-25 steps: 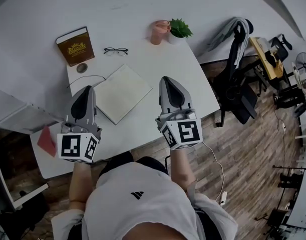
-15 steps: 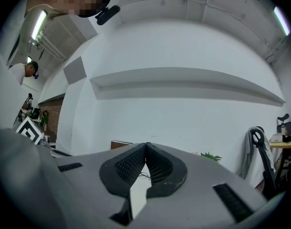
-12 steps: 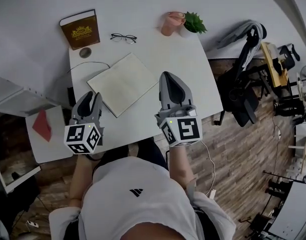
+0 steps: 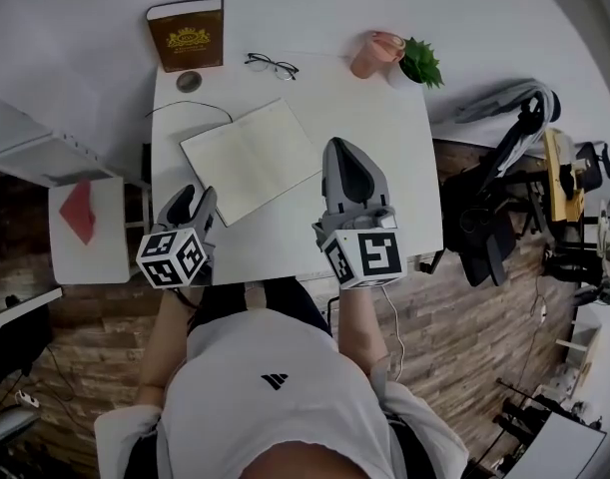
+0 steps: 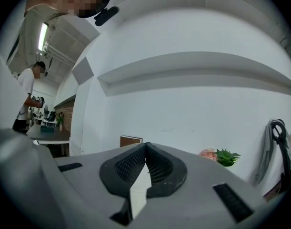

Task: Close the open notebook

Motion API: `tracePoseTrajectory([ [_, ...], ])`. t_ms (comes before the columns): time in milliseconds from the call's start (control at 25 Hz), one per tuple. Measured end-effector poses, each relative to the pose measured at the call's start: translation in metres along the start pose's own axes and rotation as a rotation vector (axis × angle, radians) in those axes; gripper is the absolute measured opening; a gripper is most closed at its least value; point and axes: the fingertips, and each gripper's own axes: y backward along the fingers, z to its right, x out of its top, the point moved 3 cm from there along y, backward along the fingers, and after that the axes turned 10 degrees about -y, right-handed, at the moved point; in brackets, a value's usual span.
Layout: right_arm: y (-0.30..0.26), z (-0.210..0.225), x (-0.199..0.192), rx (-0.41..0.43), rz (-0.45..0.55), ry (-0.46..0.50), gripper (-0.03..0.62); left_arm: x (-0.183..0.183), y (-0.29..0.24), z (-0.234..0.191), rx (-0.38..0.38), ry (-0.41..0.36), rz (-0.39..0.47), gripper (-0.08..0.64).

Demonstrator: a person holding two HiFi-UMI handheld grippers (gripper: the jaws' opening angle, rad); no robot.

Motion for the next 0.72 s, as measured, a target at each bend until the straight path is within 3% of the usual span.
tracePoseTrajectory([
  [440,0.002,0.027,0.003,0.079,-0.023,0.014,-0.008,-0.038,-0.018,0.009,0.050,0.179,-0.041,0.190],
  [480,0.003,0.029,0.004,0.084,-0.024,0.018,-0.008,-0.037,-0.017,0.011,0.062,0.176,-0.033,0.180],
  [600,0.006,0.037,0.006,0.093,-0.022,0.023,-0.008,-0.023,-0.014,0.016,0.094,0.127,-0.007,0.062],
  [720,0.009,0.046,0.008,0.103,-0.018,0.025,-0.008,-0.006,-0.016,0.030,0.077,0.081,0.020,0.048],
])
